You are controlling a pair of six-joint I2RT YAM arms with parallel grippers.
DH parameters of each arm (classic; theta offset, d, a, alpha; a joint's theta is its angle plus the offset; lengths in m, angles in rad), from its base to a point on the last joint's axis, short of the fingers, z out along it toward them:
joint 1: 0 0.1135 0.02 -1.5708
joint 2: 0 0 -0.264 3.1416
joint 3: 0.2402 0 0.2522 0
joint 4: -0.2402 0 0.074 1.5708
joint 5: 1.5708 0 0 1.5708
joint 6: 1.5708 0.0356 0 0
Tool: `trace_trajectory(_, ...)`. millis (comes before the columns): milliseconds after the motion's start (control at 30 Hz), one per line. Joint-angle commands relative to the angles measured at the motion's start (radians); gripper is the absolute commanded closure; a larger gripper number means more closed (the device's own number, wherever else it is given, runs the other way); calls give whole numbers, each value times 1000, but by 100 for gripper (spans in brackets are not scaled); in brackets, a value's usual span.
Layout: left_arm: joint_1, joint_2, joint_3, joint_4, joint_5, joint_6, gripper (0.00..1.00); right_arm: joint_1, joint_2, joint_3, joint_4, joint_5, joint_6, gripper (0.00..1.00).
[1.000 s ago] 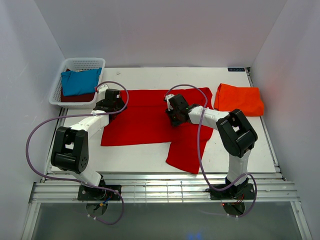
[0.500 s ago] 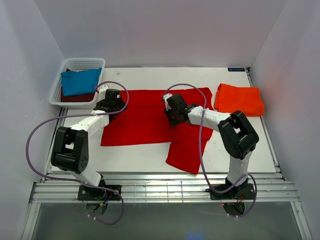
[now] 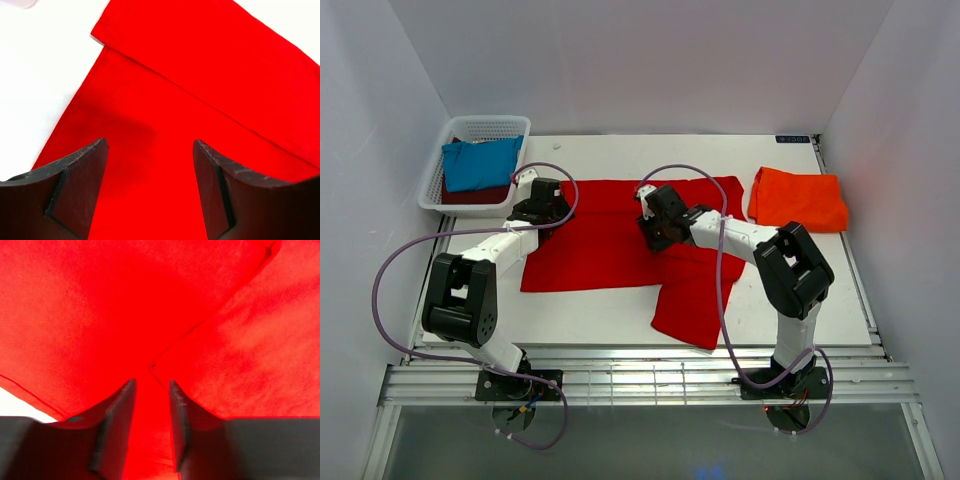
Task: Fold and stack the t-shirts
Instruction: Fold the tshirt
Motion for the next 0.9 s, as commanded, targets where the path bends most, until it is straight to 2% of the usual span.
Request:
trace_trajectory(0, -9, -25, 5, -11, -3, 8, 21, 12, -13, 32, -17, 18, 4, 57)
trace_trajectory(33, -23, -28, -2, -16, -26, 8, 21, 13, -45, 16, -15, 33, 7, 53)
trace_trajectory(100, -49, -57, -17, -21, -79, -3, 21, 24, -90, -4, -25, 97, 17, 53)
trace_trajectory(200, -120, -125, -74, -28, -243, -35, 21, 50, -220, -89, -34, 216, 54, 48)
trace_trajectory(367, -141, -217, -146, -171, -369, -146, 21, 117, -446, -295, -64, 334, 160, 47)
trace_trajectory(500, -149, -286, -181, -347, -408, -277, 22, 226, -540, -411, -129, 441, 289, 51)
trace_trajectory(633, -151, -344, -244, -441, -436, -377, 22, 303, -590, -514, -152, 451, 405, 56)
trace_trajectory(767, -151, -369, -270, -446, -423, -408, 22, 341, -615, -602, -123, 425, 474, 56)
trace_trajectory(867, -151, -379, -310, -392, -403, -373, 21, 369, -635, -646, -135, 425, 517, 57)
